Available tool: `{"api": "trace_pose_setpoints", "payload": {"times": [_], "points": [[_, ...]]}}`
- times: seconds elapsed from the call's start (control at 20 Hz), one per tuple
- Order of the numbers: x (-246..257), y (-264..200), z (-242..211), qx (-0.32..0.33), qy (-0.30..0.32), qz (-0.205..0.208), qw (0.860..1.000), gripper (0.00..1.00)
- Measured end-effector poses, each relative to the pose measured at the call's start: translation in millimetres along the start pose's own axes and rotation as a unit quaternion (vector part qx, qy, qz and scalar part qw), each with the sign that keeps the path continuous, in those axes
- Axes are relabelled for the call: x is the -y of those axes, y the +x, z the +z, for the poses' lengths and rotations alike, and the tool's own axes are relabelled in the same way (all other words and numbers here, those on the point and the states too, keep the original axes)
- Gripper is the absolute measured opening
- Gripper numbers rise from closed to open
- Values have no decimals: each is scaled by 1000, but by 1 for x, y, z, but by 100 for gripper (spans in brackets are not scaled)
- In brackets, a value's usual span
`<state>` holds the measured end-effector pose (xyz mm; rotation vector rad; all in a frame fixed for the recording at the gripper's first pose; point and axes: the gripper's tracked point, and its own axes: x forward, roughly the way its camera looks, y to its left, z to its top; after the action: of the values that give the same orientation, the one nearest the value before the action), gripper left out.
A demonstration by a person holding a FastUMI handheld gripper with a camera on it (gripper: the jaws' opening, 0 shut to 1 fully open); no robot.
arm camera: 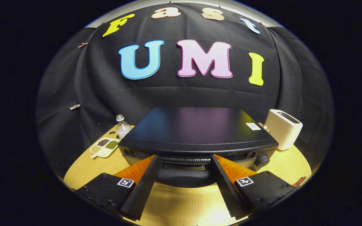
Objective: Open the toaster oven, put the food inside, and close the toaster oven door.
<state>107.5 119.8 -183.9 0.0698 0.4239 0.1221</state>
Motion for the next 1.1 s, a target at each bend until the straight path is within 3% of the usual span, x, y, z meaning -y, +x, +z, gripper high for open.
{"api": "trace_pose_setpoints", "payload": {"times": [0.5, 0.85, 1.1], "points": [[-1, -30, -23, -12, 5, 10, 1000, 100], [-4, -56, -57, -37, -27, 29, 998, 100], [-3, -70, -83, -58, -12, 38, 998, 100]]}}
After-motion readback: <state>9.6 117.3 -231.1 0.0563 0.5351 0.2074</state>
